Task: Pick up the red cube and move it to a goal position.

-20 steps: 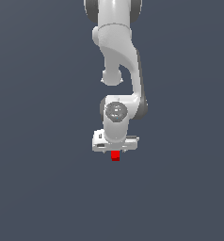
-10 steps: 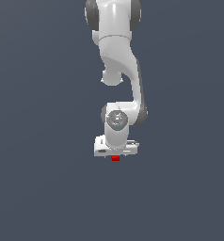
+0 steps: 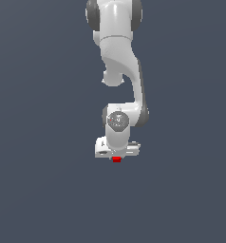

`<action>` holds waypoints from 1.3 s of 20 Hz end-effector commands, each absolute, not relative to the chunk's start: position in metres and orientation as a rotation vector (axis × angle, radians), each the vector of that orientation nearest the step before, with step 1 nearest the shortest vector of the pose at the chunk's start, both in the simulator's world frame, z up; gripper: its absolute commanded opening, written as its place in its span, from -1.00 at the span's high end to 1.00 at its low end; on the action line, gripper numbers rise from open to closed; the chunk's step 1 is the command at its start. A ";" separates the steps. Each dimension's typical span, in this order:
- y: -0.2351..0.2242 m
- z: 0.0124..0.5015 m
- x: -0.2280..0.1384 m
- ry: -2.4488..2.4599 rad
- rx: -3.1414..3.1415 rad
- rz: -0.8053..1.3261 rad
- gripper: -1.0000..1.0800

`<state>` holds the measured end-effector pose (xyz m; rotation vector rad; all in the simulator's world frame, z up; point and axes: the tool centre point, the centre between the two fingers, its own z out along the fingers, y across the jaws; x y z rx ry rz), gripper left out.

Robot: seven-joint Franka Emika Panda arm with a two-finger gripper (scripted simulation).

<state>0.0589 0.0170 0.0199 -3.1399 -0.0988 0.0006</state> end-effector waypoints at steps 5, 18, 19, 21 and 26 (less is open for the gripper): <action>0.018 0.024 0.058 -0.099 -3.140 0.000 1.00; 0.028 0.096 0.043 -0.099 -3.140 0.000 1.00; 0.029 0.106 0.041 -0.099 -3.140 0.000 1.00; 0.033 0.127 0.037 -0.099 -3.140 0.000 1.00; 0.041 0.186 0.025 -0.099 -3.140 0.000 1.00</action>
